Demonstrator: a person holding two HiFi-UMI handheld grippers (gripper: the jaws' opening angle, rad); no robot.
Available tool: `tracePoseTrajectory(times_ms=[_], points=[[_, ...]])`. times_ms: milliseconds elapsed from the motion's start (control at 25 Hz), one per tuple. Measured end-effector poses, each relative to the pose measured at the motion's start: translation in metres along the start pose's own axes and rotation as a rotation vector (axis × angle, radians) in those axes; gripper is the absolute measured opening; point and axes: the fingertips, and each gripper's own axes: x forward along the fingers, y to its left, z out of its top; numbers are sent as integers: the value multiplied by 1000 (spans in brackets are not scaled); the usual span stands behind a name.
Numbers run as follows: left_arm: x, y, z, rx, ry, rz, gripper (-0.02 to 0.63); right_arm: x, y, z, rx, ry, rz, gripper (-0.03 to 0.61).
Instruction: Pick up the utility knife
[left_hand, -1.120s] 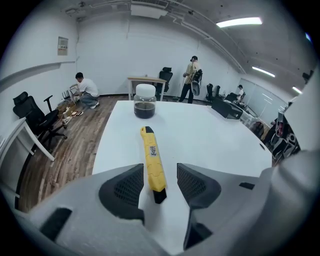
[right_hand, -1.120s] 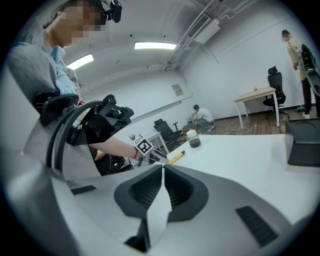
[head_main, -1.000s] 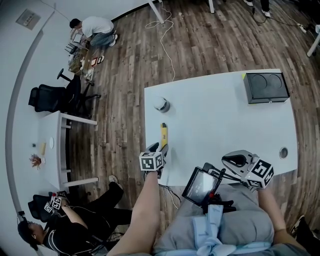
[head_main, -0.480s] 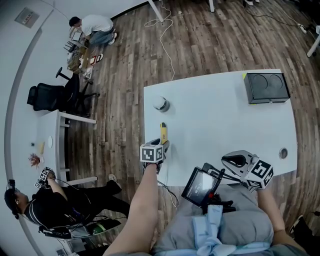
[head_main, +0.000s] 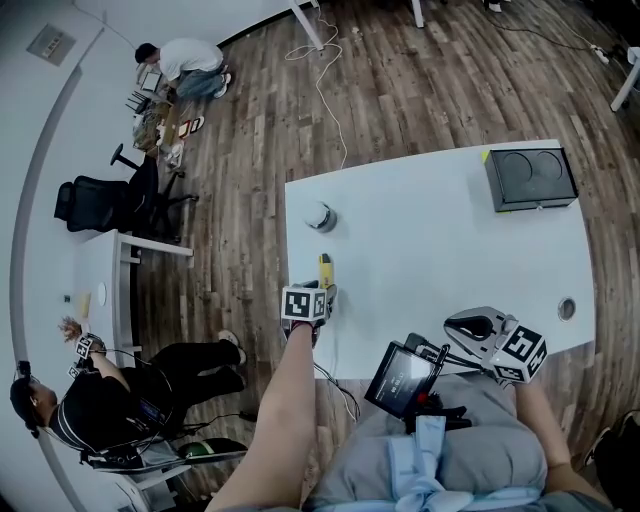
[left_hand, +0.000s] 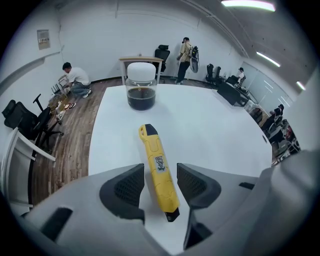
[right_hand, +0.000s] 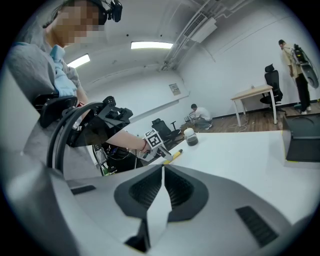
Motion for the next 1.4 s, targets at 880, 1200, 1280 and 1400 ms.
tracePoseTrajectory(times_ms=[880,1200,1280,1400], points=[[15,10,11,31,98,48,167,5,-9,1,33,5,-8,31],[18,-5,8,122,109,55,127,-3,-8,-5,30,-2,-6,31],[17,-8,7,190,113,55,124,-5,-7,-7,30,-4,-9,31],[25,-15,4,337,128,40,123,-8,-8,-6,24,-7,-15,31]])
